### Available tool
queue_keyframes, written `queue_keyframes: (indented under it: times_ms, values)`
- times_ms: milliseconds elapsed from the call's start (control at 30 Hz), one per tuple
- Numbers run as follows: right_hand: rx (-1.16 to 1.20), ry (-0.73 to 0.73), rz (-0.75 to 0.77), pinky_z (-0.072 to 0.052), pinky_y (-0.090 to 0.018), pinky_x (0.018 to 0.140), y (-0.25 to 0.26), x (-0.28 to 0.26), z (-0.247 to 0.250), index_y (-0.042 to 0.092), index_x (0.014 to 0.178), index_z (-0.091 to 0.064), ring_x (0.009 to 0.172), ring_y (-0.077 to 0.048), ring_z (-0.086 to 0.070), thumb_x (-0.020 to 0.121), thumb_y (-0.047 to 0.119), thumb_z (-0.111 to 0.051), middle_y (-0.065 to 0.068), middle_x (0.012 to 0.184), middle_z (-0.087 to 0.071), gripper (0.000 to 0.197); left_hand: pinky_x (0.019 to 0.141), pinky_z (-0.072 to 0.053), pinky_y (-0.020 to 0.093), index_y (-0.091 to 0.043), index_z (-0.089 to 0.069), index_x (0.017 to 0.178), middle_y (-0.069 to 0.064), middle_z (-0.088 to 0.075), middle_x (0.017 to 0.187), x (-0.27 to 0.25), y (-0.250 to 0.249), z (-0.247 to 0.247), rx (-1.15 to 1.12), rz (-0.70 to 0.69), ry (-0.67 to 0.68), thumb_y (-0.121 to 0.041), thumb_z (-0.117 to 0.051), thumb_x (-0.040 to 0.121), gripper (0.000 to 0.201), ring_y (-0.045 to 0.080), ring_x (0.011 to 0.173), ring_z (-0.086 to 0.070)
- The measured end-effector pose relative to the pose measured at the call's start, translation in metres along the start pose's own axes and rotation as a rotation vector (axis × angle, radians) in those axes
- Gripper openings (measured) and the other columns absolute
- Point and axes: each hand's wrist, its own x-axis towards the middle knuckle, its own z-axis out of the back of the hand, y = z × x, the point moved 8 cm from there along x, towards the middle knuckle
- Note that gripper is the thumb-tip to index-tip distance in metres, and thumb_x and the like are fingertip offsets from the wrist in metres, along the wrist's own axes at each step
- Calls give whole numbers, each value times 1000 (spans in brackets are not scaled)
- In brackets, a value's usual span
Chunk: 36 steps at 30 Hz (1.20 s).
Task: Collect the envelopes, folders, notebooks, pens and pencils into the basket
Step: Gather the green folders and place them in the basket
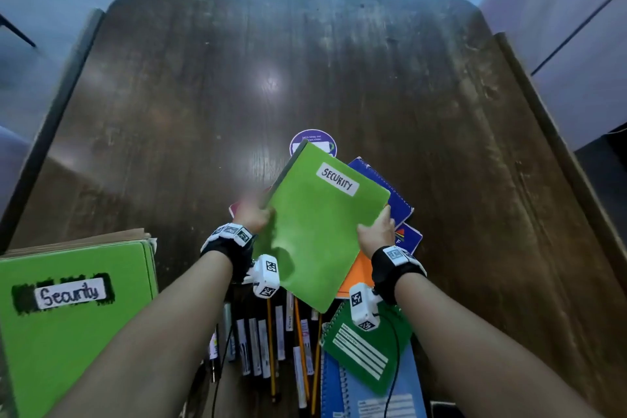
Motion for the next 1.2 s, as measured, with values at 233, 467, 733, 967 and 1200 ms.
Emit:
queue_keyframes:
  times_ms: [233,467,733,967,1200]
  values:
    - [99,42,36,-46,-44,102,19,-35,-2,15,153,-23,126,-38,-51,97,5,-44,-18,146,-45,61,78,-57,43,-17,-54,107,4,-66,95,-48,-6,31,-303,-110,38,-6,-54,94,17,24,83,-64]
    - [132,10,242,-45,-49,104,68,-88,5,20,153,-21,131,-38,-47,100,7,-38,-15,153,-40,58,79,-51,34,-15,-57,105,4,-68,100,-101,0,93,-297,-181,-73,-33,-63,95,21,24,90,-64]
    - [198,23,426,-29,-42,116,120,-178,-41,23,158,-12,145,-31,-31,100,8,-39,-9,161,-26,65,88,-52,43,-17,-45,118,7,-63,114,-159,53,178,-374,-218,-158,-19,-55,99,21,27,101,-63]
    - [110,113,512,-31,-52,115,141,-248,-128,28,155,-12,142,-35,-33,98,16,-39,-12,159,-28,64,93,-50,43,-14,-45,116,9,-65,115,-188,153,237,-342,-148,-254,-16,-56,97,22,28,103,-63]
    - [-48,246,520,-55,-47,82,135,-286,-217,20,135,-35,91,-30,-62,99,8,-43,-14,113,-62,39,86,-47,35,-9,-50,115,17,-65,117,-195,266,257,-163,83,-278,-18,-60,93,26,34,106,-63]
